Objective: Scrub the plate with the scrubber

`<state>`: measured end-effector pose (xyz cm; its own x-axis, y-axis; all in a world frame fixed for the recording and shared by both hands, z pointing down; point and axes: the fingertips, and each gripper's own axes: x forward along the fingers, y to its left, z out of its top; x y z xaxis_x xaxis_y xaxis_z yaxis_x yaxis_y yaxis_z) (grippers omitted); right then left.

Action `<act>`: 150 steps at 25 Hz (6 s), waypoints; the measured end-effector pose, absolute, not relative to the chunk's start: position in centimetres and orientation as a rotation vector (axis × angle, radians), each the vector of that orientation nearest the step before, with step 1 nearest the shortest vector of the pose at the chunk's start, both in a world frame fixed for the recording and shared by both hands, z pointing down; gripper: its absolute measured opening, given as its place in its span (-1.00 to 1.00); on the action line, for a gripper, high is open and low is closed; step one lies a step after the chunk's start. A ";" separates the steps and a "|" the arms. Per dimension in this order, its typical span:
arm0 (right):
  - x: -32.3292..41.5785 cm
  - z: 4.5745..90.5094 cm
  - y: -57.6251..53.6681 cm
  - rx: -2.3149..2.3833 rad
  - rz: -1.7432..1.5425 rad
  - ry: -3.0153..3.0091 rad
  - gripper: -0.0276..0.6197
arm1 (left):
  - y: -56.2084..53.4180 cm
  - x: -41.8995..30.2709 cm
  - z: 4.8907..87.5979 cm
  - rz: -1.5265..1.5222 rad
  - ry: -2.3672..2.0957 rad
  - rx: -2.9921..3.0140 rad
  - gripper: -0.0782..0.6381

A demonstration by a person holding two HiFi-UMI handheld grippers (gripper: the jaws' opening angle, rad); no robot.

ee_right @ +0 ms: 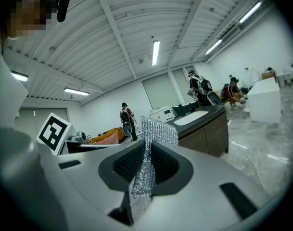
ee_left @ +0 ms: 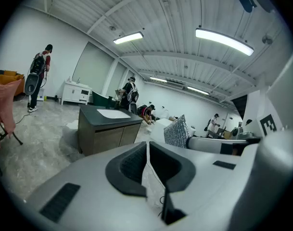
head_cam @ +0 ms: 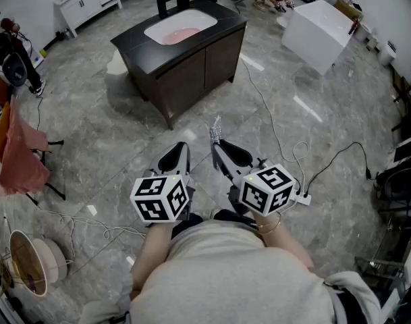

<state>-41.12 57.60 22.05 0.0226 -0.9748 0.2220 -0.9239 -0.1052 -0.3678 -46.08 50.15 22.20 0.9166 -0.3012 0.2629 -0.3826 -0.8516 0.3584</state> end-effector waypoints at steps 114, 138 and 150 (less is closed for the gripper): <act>13.2 23.7 13.1 -1.836 -0.802 2.168 -0.72 | 5.0 2.5 23.0 0.197 -0.812 2.522 -0.69; 14.4 27.2 2.3 -1.774 -0.977 2.250 -0.72 | -5.9 1.8 26.9 0.226 -0.938 2.343 -0.69; 14.7 27.8 -3.7 -1.812 -1.015 2.230 -0.72 | -12.2 1.0 28.7 0.202 -0.918 2.239 -0.69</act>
